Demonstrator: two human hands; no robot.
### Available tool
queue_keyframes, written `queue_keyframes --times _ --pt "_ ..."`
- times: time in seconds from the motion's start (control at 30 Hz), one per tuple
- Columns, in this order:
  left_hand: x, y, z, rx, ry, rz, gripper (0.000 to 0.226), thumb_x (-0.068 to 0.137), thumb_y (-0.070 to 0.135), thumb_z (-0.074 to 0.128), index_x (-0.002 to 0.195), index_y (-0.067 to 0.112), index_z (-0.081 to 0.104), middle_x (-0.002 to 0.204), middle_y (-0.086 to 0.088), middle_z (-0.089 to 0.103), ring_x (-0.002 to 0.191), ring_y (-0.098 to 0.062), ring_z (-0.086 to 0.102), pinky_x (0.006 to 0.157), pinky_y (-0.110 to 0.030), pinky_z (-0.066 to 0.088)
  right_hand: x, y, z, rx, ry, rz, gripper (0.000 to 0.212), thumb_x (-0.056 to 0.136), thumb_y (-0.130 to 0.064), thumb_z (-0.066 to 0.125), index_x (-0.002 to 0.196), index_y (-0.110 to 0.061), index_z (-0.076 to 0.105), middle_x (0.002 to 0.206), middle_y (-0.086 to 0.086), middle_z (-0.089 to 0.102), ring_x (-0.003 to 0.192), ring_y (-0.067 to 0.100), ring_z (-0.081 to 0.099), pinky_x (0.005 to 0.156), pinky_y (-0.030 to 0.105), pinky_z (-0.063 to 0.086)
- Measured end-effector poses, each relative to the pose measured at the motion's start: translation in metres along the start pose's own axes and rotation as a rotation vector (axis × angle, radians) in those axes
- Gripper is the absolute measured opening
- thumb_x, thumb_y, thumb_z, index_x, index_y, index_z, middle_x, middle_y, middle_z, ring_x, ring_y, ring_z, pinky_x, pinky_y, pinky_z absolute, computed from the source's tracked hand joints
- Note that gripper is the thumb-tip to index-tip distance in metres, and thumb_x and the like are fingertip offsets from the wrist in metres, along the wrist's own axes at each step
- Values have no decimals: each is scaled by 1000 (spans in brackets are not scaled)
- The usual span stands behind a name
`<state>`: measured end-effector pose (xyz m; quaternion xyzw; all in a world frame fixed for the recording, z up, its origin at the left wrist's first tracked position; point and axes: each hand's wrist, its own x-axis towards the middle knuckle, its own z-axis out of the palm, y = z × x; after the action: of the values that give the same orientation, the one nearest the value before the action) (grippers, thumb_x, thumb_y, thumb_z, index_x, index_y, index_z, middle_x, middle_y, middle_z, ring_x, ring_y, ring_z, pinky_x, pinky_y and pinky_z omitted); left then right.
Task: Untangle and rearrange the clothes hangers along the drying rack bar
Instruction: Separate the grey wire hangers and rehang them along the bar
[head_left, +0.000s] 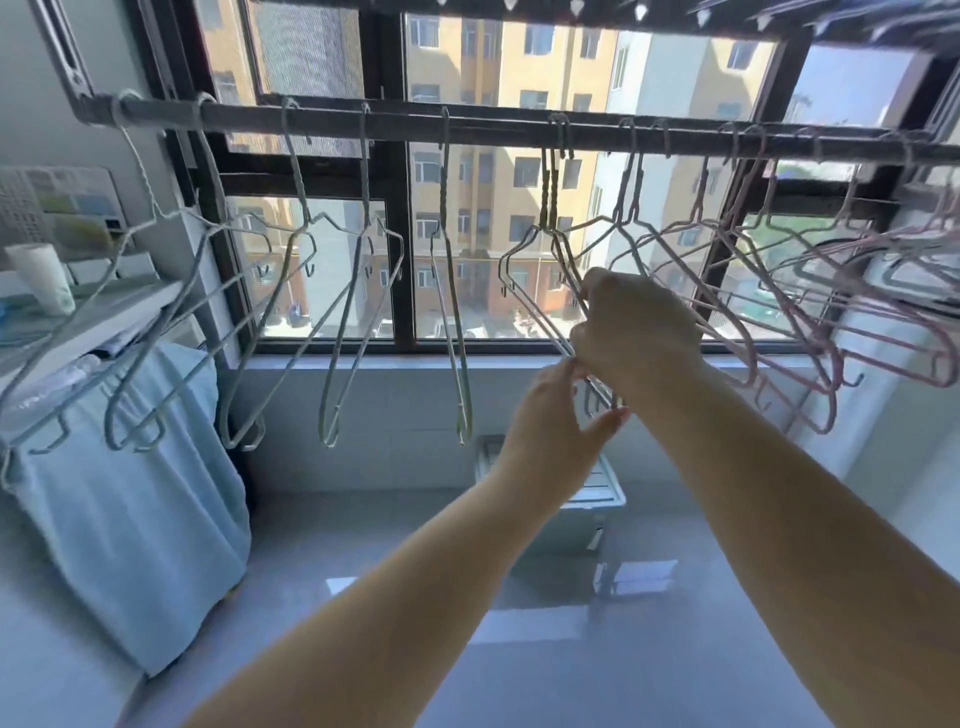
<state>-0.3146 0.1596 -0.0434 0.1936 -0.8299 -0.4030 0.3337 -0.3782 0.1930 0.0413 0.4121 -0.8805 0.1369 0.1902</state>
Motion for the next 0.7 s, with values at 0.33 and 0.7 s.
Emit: queue_keyframes --times 0.33,0.7 --pt "4 -6 -16 -100 205 56 9 80 18 65 85 13 60 86 -3 66 84 -18 63 81 -35 52 11 -23 -9 120 13 -68 15 85 -2 49 98 -1 56 69 5 46 80 30 56 64 30 39" --pt "22 -5 -28 -65 274 96 13 88 9 51 98 5 59 99 -12 66 92 -24 61 80 -40 49 41 -40 5 570 -40 53 22 91 -5 42 108 3 53 89 10 51 83 21 49 63 17 37"
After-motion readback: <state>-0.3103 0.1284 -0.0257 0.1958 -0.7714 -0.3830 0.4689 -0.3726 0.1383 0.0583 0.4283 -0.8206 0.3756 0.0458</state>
